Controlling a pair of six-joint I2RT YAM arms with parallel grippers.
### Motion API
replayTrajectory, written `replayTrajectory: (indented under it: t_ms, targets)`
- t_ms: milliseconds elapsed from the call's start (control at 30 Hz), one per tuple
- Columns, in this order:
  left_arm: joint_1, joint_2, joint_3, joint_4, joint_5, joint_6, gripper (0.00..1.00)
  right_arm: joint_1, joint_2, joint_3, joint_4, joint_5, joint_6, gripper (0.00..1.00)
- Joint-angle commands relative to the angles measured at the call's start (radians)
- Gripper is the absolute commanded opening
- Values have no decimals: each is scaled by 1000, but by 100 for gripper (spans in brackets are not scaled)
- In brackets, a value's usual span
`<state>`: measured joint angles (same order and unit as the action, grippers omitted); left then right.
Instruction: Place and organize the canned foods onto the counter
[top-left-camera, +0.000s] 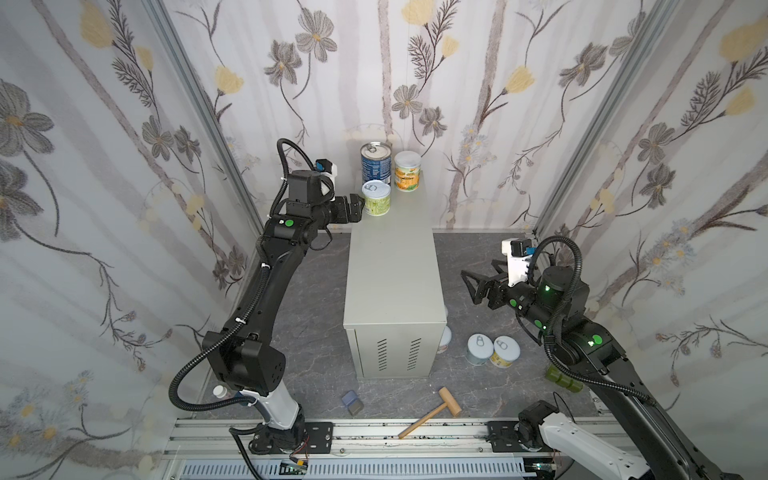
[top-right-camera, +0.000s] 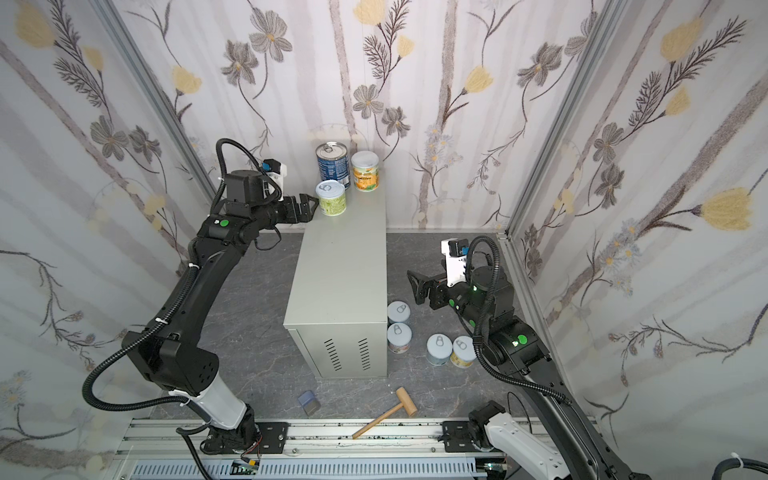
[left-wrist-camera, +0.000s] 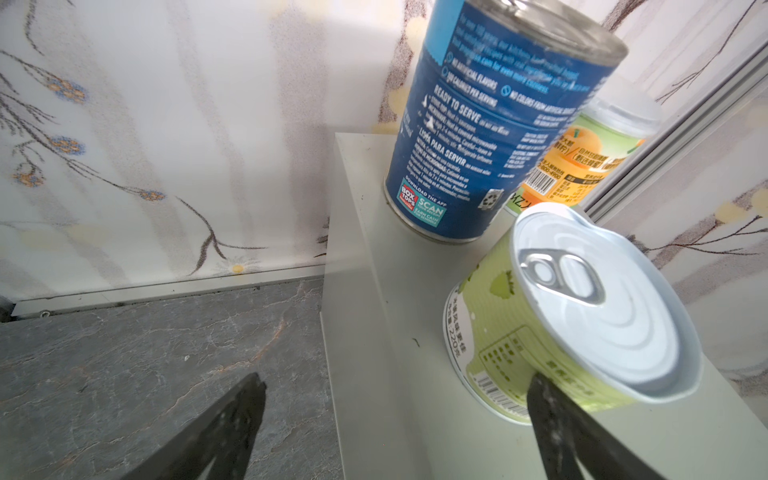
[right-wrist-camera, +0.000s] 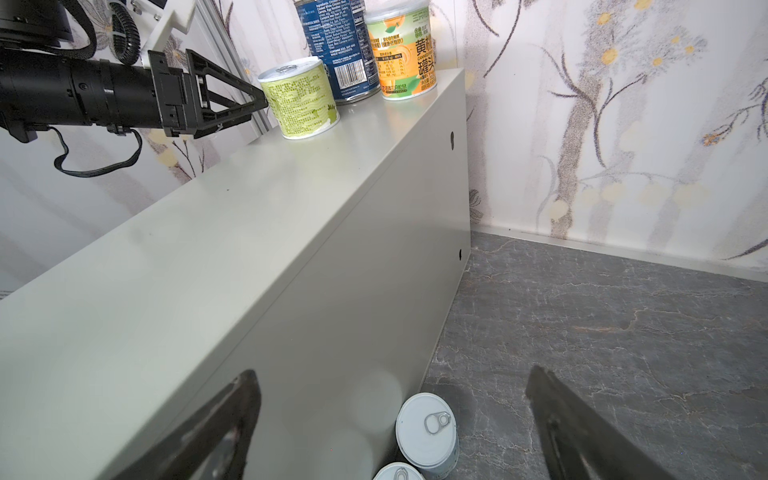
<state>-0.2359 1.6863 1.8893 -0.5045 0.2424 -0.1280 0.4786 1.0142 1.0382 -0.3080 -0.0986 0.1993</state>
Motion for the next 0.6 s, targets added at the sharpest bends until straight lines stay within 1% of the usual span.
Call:
replayTrajectory:
  t_ms: [0,167,300,367,567]
  targets:
    - [-2,5,8,11,14,4,100,1,1,-5,38,-5,-9,100]
    - [-2,2,10,8,7,10,100,0,0,-10,39,-2,-9,100]
    - [0,-17,1,-4,-45,28,100,0,0,-12,31,11,-8,100]
    - [7,-32,-4,-19,-80,38,100,0,3,-12,18,35,-7,100]
    - [33,-125,-74,-38,-126,45,100,-10,27,-2,-53,119,25,100]
